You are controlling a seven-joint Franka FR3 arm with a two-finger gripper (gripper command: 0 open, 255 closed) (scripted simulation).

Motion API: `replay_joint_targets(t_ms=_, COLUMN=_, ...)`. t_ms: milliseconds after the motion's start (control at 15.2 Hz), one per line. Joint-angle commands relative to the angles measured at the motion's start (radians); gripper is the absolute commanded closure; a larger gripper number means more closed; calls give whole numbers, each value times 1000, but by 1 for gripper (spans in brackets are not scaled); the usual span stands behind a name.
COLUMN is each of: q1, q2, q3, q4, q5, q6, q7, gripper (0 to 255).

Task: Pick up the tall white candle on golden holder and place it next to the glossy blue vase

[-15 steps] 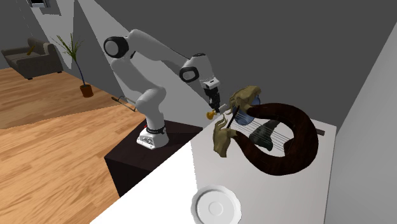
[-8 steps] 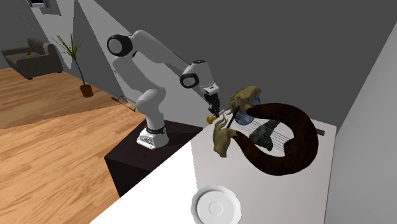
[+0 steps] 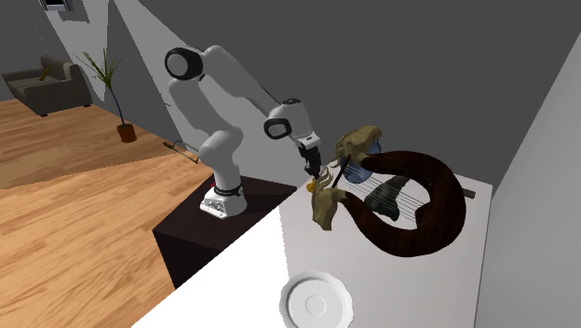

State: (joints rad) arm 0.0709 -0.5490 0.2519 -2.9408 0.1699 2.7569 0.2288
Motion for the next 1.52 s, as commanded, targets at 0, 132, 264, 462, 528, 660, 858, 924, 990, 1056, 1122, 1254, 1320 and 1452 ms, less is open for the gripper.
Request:
replay_joint_targets(t_ms=0, q1=-4, q2=35, q3=1, q4=-11, q5=0, q6=46, q7=-4, gripper=255)
replay_joint_targets(t_ms=132, q1=-6, q2=69, q3=6, q4=-20, q5=0, q6=90, q7=-2, gripper=255)
replay_joint_targets(t_ms=264, q1=-8, q2=82, q3=8, q4=-23, q5=0, q6=106, q7=-1, gripper=255)
replay_joint_targets(t_ms=462, q1=-8, q2=83, q3=8, q4=-23, q5=-1, q6=106, q7=-1, gripper=255)
replay_joint_targets(t_ms=528, q1=-7, q2=83, q3=8, q4=-23, q5=-1, q6=106, q7=-1, gripper=255)
replay_joint_targets(t_ms=660, q1=-7, q2=83, q3=8, q4=-23, q5=-1, q6=106, q7=-1, gripper=255)
replay_joint_targets(t_ms=858, q1=-9, q2=88, q3=10, q4=-20, q5=-2, q6=109, q7=0, gripper=0)
replay_joint_targets(t_ms=924, q1=-9, q2=87, q3=11, q4=-21, q5=-2, q6=108, q7=1, gripper=0)
replay_joint_targets(t_ms=990, q1=-9, q2=87, q3=10, q4=-21, q5=-2, q6=108, q7=1, gripper=0)
replay_joint_targets(t_ms=1056, q1=-7, q2=83, q3=8, q4=-23, q5=-1, q6=106, q7=-1, gripper=0)
replay_joint_targets(t_ms=1122, q1=2, q2=23, q3=0, q4=-26, q5=4, q6=49, q7=-3, gripper=0)
replay_joint_targets(t_ms=1254, q1=15, q2=-90, q3=-14, q4=-26, q5=6, q6=-64, q7=-5, gripper=0)
replay_joint_targets(t_ms=1320, q1=19, q2=-132, q3=-19, q4=-23, q5=6, q6=-109, q7=-5, gripper=0)
replay_joint_targets(t_ms=1452, q1=19, q2=-132, q3=-19, q4=-23, q5=5, q6=-109, q7=-5, gripper=0)
